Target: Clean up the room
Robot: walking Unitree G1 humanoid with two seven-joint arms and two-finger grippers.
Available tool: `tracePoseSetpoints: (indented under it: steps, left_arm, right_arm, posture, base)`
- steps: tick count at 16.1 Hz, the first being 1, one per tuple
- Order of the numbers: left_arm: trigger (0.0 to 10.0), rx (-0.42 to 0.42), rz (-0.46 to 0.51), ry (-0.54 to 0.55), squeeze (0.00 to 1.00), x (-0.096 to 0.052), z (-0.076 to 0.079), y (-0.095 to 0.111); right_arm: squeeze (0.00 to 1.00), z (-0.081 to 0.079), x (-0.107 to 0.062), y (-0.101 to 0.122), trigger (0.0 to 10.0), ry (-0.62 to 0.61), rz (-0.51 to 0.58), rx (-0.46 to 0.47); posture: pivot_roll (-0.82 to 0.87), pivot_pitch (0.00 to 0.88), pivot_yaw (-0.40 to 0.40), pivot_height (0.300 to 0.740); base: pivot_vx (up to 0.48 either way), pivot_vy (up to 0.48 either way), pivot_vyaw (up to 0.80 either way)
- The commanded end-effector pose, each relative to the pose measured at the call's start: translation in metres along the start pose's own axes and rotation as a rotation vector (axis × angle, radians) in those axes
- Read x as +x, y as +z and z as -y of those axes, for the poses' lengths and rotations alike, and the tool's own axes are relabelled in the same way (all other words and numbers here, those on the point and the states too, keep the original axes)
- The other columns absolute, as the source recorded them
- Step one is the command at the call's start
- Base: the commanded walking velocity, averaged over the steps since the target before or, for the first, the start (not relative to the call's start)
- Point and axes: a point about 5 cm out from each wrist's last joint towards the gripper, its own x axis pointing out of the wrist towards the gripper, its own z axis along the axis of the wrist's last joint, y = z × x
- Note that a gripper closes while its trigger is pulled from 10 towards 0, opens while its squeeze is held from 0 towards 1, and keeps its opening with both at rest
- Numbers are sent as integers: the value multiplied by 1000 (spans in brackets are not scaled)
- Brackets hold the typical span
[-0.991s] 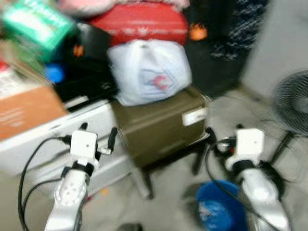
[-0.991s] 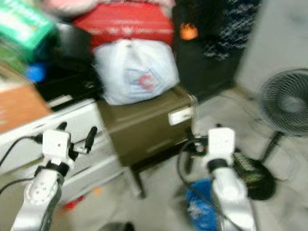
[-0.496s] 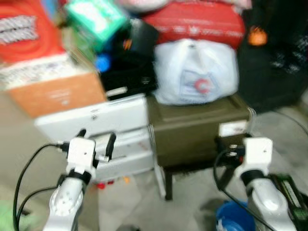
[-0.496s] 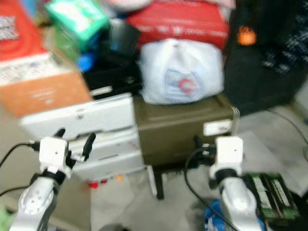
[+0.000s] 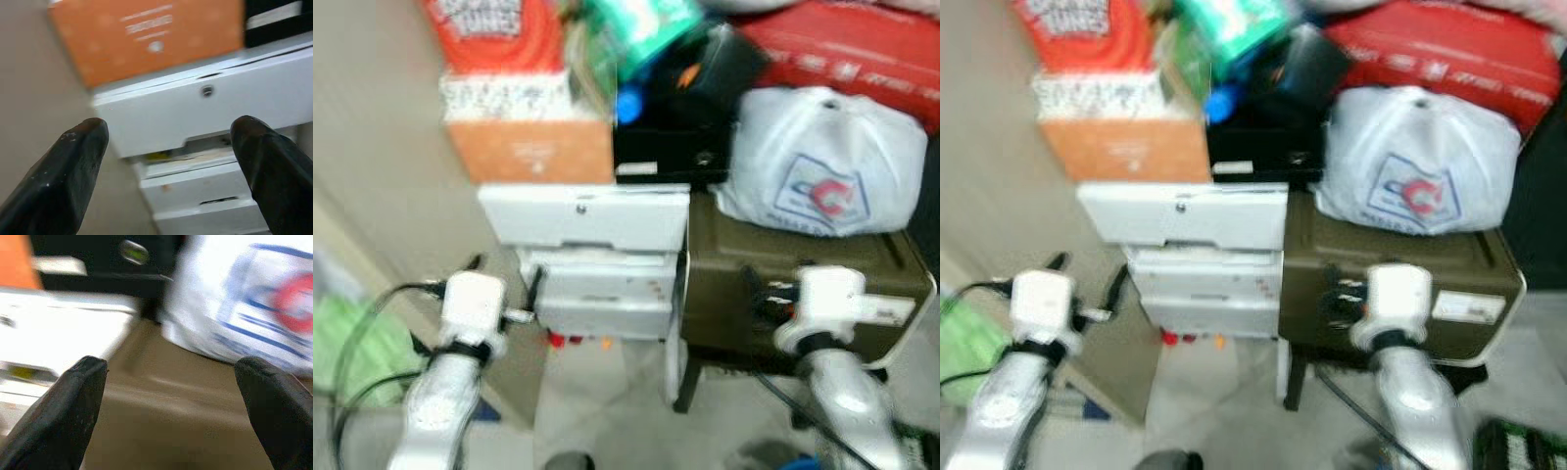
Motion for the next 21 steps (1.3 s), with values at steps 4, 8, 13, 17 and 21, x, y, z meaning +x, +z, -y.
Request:
tracePoseSetpoints:
  steps: [4, 8, 13, 17, 21]
  left_arm:
    - [10000, -26, 27, -34, 0, 6, 13, 7]
    - [10000, -42, 10, -18, 0, 6, 22, 2]
    - [10000, -44, -10, 37, 0, 4, 13, -1]
    - [10000, -54, -14, 92, 0, 0, 7, -2]
    - [10000, -68, -21, 135, 0, -8, 9, -3]
  right_arm:
    - [0, 1, 4, 0, 10000, -2, -5, 20]
    - [0, -6, 6, -4, 10000, -5, -12, 19]
    - [0, -5, 6, -6, 10000, -13, -11, 19]
    - [0, -8, 2, -8, 10000, 44, -33, 6]
    - [0, -15, 17, -1, 10000, 102, -12, -3]
  posture:
    - [-101, 0, 40, 740]
    - [-94, 0, 35, 740]
    - [-98, 0, 40, 740]
    - [-72, 0, -12, 740]
    - [-46, 0, -46, 740]
  base:
    - [0, 0, 800]
    - [0, 0, 800]
    - [0, 0, 800]
    - [0, 0, 800]
    - [0, 0, 800]
